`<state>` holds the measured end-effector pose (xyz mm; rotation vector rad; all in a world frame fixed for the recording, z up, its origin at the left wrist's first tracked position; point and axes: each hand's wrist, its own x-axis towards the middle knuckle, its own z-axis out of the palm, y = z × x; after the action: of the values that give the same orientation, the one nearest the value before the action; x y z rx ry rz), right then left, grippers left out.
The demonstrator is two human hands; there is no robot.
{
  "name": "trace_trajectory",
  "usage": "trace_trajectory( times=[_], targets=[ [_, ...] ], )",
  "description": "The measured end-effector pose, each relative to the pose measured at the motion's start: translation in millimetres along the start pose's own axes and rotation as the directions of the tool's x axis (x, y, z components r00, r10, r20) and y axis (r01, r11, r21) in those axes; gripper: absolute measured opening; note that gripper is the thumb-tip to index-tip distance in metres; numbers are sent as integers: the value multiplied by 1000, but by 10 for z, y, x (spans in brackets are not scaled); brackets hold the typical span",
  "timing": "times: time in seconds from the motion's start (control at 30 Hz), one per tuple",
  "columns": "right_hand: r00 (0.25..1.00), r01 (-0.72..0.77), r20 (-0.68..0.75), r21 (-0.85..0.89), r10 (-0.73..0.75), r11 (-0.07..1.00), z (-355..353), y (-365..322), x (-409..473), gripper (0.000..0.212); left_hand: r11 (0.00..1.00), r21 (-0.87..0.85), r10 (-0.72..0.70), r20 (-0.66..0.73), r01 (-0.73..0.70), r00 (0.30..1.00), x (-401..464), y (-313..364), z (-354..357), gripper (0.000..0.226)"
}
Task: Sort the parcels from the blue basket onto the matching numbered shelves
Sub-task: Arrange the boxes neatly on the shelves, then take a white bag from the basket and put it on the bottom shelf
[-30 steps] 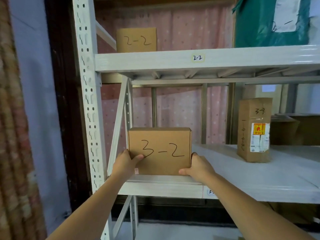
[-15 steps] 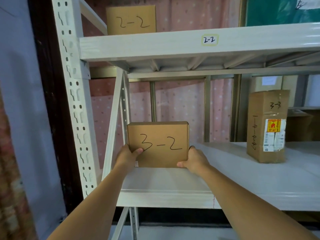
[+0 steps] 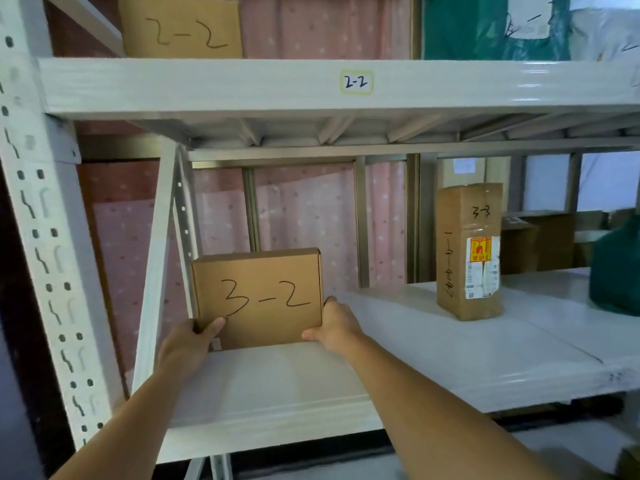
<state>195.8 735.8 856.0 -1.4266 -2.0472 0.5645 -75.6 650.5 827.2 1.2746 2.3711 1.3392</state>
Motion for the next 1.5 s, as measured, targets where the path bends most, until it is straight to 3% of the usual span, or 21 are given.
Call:
trace_trajectory(
  times=[0.23,0.53,0.87,1.03,1.17,1.23,1.33,1.4,1.5],
  targets=[
    [999,-52,3,-83,52,995,4,44,10,65,1000,5,10,9,-10,1000,-85,72,-29,50],
    [1000,-10,18,-93,12,996,169,175,20,62,999,-23,-36,-15,36,999,-100,98,-39,50],
    [999,24,39,-220,-16,975,-534,309,-475,61,985,-156,-56,99,71,994,-245,216,-202,63],
    [994,68,101,-285,-41,956,-888,366,-875,77,994,-74,-68,135,78,988,-556,360,-380,69],
    [984,72,177,-310,-17,948,-1045,507,-1134,85,997,-47,63,219,-54,974,-1091,592,-519,61],
    [978,99,208,-328,-31,939,-1108,584,-1275,86,988,25,141,272,-154,952,-1378,654,-603,66],
    [964,148,260,-358,-54,922,-1224,722,-1510,82,956,217,129,288,-196,949,-1771,658,-661,96],
    [956,176,286,-375,-67,910,-1297,829,-1667,80,887,388,121,330,-251,936,-2089,679,-659,90],
    [943,242,312,-395,-119,886,-1413,989,-1933,77,854,419,122,416,-309,901,-2632,793,-603,81]
  ],
)
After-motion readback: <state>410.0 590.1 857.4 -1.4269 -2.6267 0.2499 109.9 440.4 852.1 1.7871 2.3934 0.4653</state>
